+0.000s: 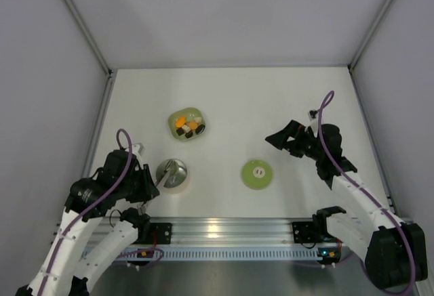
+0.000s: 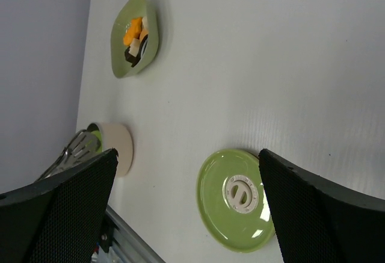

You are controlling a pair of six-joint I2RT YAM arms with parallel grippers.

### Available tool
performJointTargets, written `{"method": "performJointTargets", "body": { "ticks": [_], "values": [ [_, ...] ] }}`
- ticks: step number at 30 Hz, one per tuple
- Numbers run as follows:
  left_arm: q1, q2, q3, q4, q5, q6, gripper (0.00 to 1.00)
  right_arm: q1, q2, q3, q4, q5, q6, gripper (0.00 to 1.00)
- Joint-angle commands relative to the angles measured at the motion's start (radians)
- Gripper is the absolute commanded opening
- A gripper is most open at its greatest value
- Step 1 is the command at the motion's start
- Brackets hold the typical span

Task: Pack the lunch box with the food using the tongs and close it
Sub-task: Place the fake food in the packing box.

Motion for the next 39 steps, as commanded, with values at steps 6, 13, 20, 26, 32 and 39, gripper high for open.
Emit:
{"method": "performJointTargets", "body": {
  "ticks": [6, 13, 20, 26, 32, 39],
  "values": [
    [-0.001, 0.004, -0.036, -0.070, 0.015, -0.015, 0.16, 0.024, -0.019, -0.008, 0.066, 0.013, -0.012, 0.99],
    [-0.001, 0.033, -0.053, -0.001, 0.013, -0.019, 0.16, 0.024, -0.016, -0.002, 0.059, 0.018, -0.024, 0.99],
    [-0.002, 0.062, -0.057, 0.074, 0.001, -0.024, 0.16, 0.024, -0.008, 0.001, 0.057, 0.028, -0.034, 0.99],
    [-0.002, 0.103, -0.066, 0.148, -0.004, -0.022, 0.16, 0.024, -0.002, 0.003, 0.057, 0.030, -0.038, 0.99],
    [-0.002, 0.140, -0.062, 0.208, -0.005, -0.021, 0.16, 0.024, 0.000, 0.010, 0.043, 0.036, -0.049, 0.99],
    [-0.002, 0.177, -0.054, 0.260, -0.004, -0.018, 0.16, 0.024, 0.003, 0.012, 0.042, 0.045, -0.054, 0.99]
  ]
}}
